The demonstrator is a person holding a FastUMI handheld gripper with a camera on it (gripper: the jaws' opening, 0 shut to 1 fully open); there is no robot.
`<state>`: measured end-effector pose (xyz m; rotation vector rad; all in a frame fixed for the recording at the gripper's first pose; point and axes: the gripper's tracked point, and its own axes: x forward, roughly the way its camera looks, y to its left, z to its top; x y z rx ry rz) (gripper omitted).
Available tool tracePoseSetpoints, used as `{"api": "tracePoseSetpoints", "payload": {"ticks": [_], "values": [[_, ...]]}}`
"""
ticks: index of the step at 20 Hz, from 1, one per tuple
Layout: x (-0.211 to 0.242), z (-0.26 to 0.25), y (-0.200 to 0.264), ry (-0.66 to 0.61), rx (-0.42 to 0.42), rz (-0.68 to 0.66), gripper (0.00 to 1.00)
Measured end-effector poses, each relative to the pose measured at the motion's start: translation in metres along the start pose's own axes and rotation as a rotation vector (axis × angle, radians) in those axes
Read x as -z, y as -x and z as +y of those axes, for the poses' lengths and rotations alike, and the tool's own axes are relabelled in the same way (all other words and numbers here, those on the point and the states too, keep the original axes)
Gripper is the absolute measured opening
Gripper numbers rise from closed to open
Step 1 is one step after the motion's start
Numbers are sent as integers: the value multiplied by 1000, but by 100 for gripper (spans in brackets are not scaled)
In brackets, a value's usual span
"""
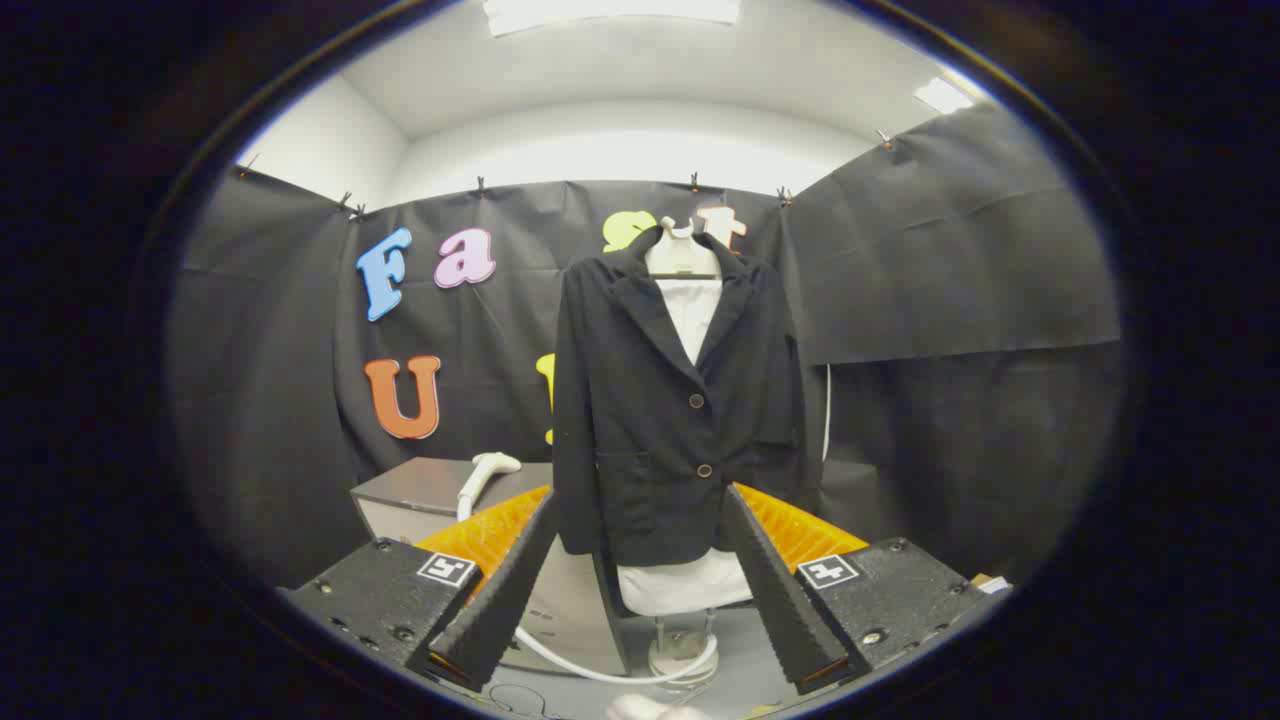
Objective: Iron the clothes twice with a garment steamer, once on the left side and once on the right side.
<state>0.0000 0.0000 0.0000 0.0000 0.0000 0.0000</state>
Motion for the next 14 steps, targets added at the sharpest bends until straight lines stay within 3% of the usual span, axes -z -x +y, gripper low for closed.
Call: {"api": "tracePoseSetpoints", "payload": {"ticks": [14], "values": [[6, 17, -31, -2, 54, 65, 100]]}}
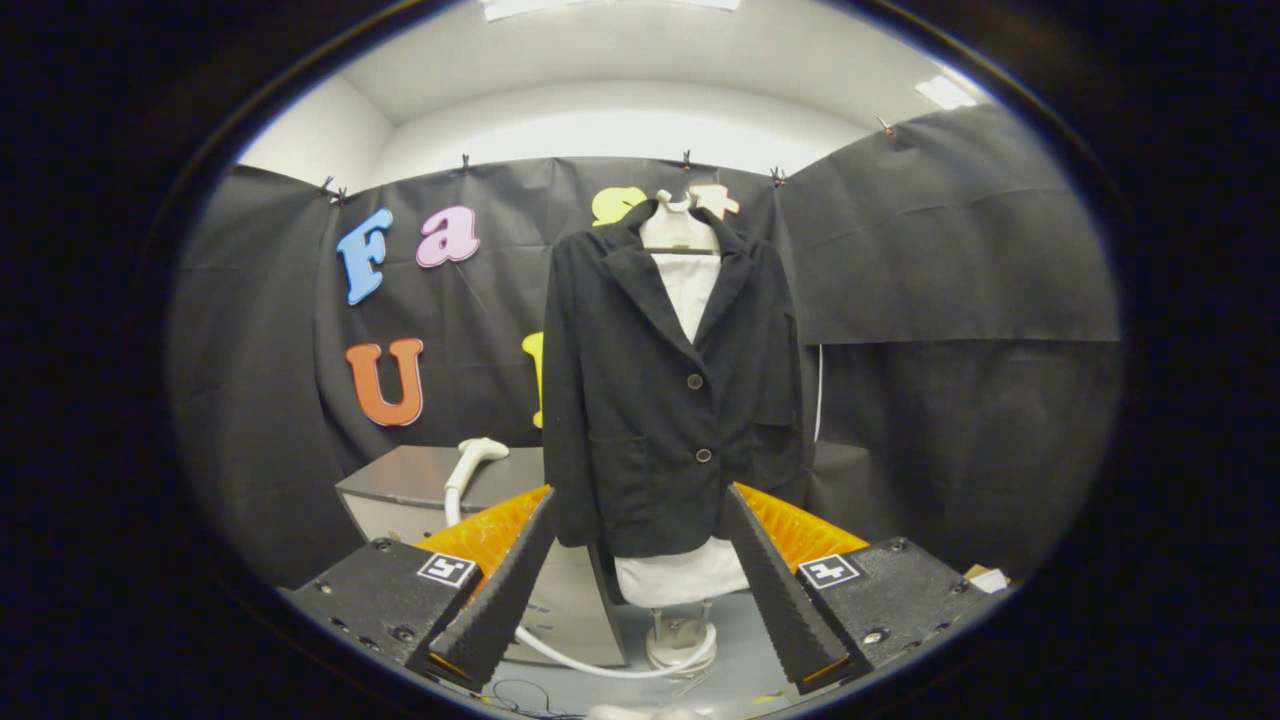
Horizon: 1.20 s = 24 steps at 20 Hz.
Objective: Iron the clothes twice with a garment steamer, once on the left side and once on the right side.
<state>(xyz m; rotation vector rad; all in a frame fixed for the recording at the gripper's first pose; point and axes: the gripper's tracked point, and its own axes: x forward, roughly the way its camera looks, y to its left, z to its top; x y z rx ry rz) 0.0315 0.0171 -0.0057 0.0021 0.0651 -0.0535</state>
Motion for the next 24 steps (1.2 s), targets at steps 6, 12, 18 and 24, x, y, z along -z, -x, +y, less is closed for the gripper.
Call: {"api": "tracePoseSetpoints", "payload": {"ticks": [6, 12, 18, 24], "values": [[-22, 44, -45, -8, -47, 9, 100], [-49, 124, -116, -42, -165, 54, 100], [-48, 222, -201, -11, -285, 143, 100], [-1, 302, -282, 91, -317, 305, 100]]}}
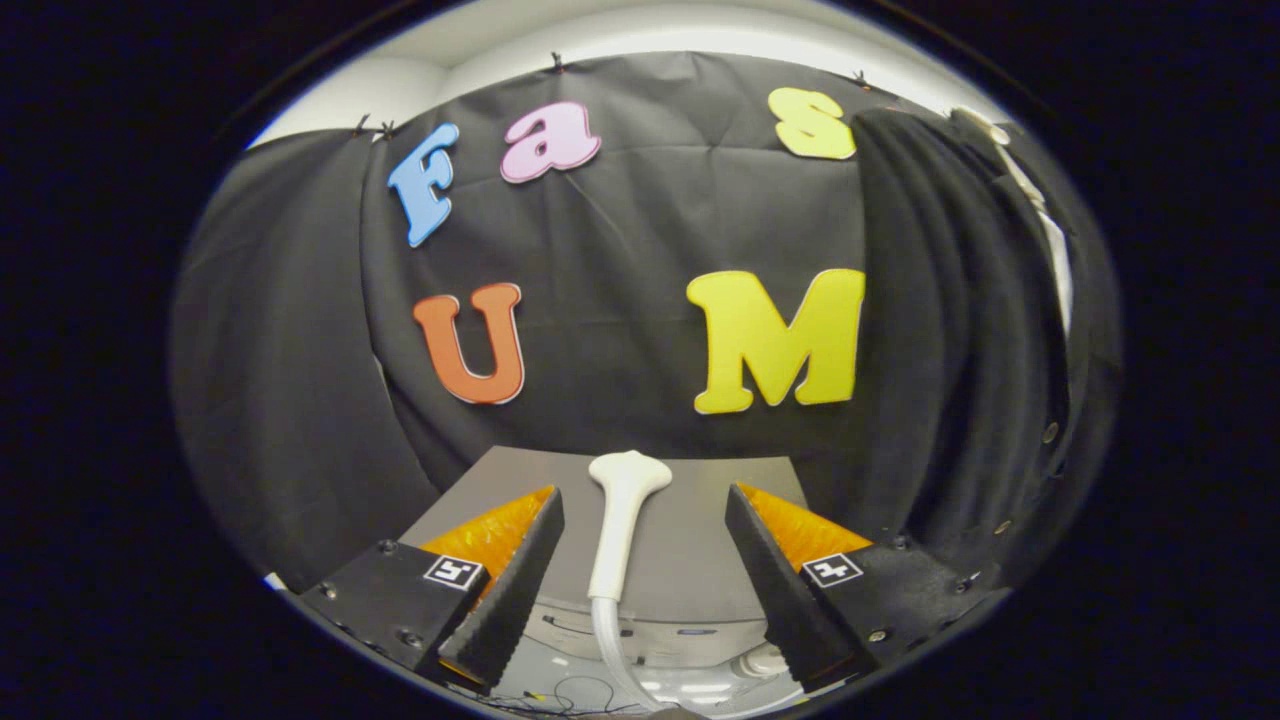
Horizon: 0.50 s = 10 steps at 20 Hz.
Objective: Iron the clothes twice with a garment steamer, once on the left side and once on the right side.
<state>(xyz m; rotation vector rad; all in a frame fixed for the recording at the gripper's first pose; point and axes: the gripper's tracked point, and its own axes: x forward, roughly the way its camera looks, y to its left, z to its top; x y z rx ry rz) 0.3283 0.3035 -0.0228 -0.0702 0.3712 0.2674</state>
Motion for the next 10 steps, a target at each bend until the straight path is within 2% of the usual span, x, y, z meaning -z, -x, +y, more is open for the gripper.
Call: {"api": "tracePoseSetpoints", "payload": {"ticks": [5, 10], "values": [[38, 23, -78, 19, 5, 169, 100], [77, 19, -114, 7, 22, 320, 100]]}}
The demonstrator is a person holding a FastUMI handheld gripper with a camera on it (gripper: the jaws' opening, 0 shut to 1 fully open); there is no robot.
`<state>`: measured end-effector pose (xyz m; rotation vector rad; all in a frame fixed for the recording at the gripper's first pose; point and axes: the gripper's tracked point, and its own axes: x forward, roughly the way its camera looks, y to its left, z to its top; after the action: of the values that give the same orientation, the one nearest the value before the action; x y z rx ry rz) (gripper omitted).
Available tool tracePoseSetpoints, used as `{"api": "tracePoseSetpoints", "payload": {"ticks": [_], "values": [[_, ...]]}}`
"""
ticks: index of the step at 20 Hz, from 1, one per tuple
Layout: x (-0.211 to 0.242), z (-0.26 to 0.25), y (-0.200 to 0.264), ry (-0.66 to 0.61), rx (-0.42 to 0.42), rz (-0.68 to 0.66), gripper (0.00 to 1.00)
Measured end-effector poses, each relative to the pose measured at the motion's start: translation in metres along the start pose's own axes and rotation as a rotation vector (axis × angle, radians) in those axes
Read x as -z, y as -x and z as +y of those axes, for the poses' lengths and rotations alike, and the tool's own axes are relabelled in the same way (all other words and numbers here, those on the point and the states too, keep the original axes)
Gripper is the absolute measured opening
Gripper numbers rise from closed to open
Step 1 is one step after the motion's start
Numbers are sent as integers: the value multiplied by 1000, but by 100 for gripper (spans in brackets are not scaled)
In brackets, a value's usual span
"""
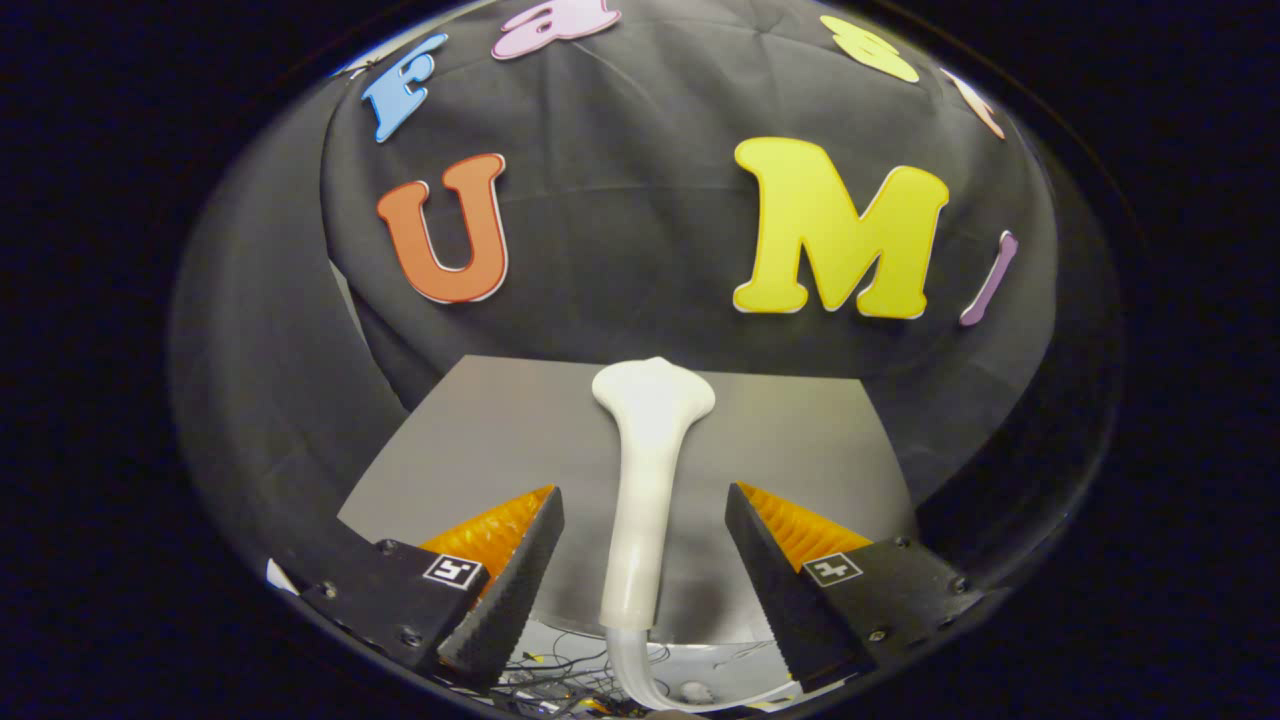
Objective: Iron the clothes twice with a garment steamer, once on the left side and once on the right side.
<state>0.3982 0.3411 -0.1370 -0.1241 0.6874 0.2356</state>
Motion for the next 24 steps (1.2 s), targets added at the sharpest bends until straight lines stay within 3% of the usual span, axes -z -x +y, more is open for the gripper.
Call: {"api": "tracePoseSetpoints", "payload": {"ticks": [5, 8, 12, 14, 19, 24], "values": [[16, -2, -26, -20, 33, 124, 96], [24, -4, -30, -20, 49, 174, 83], [45, 7, -30, -61, 15, 294, 70], [54, 9, -31, -78, 2, 349, 59], [54, 4, -34, -82, 19, 374, 42], [51, 2, -35, -46, 44, 325, 35]]}}
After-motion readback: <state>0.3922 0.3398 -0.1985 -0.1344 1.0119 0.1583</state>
